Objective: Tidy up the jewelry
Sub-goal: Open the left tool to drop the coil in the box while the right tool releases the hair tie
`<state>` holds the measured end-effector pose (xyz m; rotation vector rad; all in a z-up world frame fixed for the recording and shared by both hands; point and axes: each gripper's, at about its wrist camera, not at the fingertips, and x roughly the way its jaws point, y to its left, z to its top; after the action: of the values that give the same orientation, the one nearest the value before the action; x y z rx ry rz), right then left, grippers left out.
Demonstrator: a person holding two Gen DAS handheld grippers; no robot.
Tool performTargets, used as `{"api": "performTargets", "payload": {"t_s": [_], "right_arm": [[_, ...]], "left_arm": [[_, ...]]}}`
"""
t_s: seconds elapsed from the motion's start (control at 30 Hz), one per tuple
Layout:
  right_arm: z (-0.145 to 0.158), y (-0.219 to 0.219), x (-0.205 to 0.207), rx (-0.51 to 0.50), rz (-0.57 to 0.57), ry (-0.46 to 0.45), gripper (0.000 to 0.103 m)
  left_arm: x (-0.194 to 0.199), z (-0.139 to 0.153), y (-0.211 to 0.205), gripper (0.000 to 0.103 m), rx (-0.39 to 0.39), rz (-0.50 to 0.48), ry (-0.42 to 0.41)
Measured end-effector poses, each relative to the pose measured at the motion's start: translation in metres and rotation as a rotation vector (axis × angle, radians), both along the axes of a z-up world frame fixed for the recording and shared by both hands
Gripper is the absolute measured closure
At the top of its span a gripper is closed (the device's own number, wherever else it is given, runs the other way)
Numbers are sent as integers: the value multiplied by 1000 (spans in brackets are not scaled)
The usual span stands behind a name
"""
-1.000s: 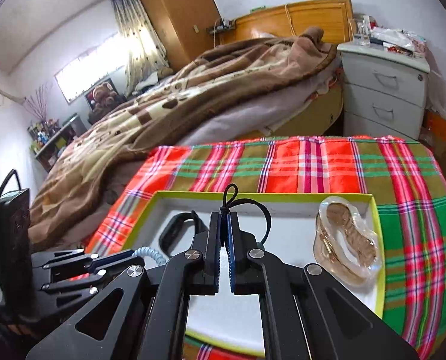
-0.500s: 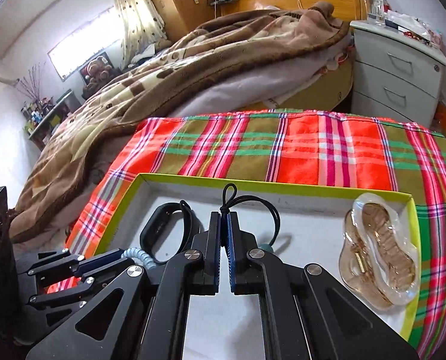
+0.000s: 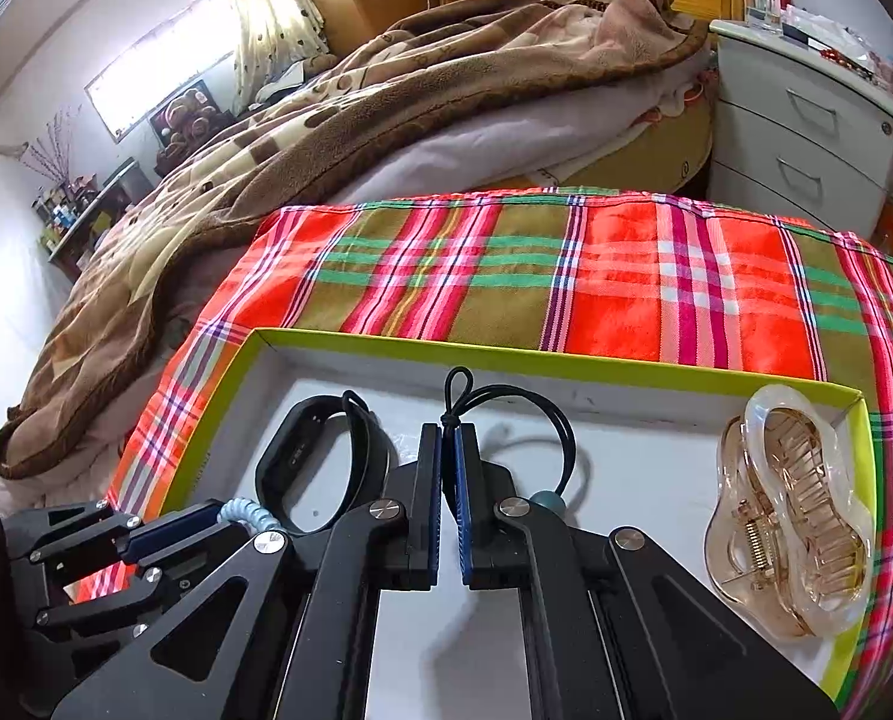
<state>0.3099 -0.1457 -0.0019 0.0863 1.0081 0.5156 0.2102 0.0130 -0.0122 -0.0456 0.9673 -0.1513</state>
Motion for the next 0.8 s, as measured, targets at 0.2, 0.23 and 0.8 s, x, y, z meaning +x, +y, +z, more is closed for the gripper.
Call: {"api": "performTargets", "payload": {"t_s": [0.2,0.23,0.8], "right_arm": [[-2,3,1,-10,4,6,98],[-1,3,0,-10,5,3,97],[32,-12,-44,-13,-41,-104,89]], "left_arm": [[1,1,1,86,-7,5,3],[1,1,2,84,-18,4,4],[-24,22,4,60,-73,-12,-41]]}}
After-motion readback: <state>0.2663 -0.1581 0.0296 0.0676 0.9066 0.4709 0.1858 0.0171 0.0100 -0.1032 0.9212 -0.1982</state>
